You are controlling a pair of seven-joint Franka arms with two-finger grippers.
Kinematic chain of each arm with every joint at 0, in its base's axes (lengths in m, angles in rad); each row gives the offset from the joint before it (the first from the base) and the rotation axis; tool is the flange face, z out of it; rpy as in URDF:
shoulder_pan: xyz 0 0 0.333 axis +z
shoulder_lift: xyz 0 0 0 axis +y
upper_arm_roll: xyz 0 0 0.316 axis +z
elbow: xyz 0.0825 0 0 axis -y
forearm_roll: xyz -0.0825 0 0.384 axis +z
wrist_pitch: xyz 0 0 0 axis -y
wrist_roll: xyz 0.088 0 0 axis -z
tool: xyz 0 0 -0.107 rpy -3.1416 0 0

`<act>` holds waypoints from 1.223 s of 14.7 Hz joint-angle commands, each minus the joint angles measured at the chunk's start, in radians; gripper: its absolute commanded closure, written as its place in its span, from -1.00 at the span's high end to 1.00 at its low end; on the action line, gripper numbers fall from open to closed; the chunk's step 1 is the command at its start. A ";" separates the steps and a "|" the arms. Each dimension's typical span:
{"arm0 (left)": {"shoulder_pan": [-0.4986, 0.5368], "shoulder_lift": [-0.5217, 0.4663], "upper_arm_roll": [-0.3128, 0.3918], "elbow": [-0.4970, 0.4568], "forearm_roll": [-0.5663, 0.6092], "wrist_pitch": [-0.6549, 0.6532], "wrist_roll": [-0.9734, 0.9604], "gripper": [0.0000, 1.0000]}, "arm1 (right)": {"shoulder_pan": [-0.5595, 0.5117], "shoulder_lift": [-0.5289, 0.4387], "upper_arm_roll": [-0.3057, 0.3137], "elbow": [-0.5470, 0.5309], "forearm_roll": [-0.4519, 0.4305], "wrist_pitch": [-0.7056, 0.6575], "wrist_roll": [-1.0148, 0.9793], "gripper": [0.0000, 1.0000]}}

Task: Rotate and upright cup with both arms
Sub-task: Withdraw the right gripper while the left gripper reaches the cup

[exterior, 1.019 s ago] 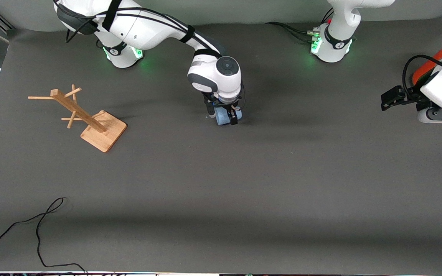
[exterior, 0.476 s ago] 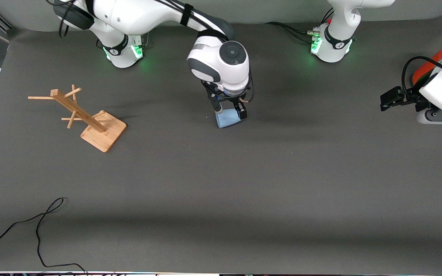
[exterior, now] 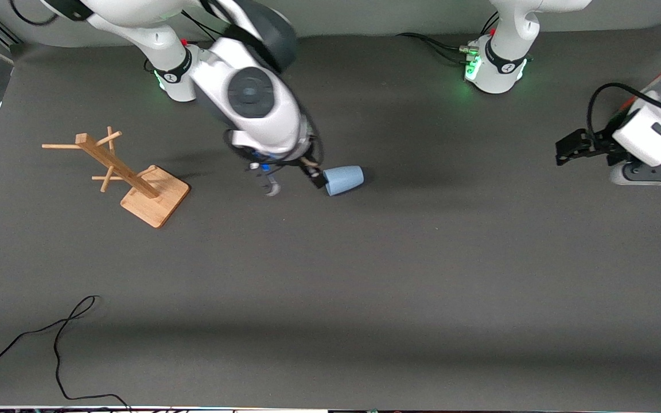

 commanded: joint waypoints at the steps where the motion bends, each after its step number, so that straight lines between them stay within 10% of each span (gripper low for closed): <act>1: -0.122 0.019 0.007 0.004 -0.002 0.020 -0.167 1.00 | 0.015 -0.155 -0.200 -0.033 0.167 -0.081 -0.295 1.00; 6: -0.372 0.134 -0.002 0.071 0.081 0.045 -0.535 1.00 | 0.015 -0.333 -0.398 -0.137 0.178 -0.106 -0.680 1.00; 10: -0.544 0.366 -0.002 0.299 0.142 -0.002 -0.816 1.00 | 0.016 -0.451 -0.578 -0.246 0.178 -0.105 -1.094 1.00; 15: -0.718 0.689 0.001 0.605 0.228 -0.085 -1.074 1.00 | 0.012 -0.534 -0.676 -0.329 0.119 -0.103 -1.299 1.00; 18: -0.793 0.769 0.001 0.621 0.263 -0.063 -1.169 1.00 | 0.006 -0.547 -0.686 -0.329 0.066 -0.103 -1.367 1.00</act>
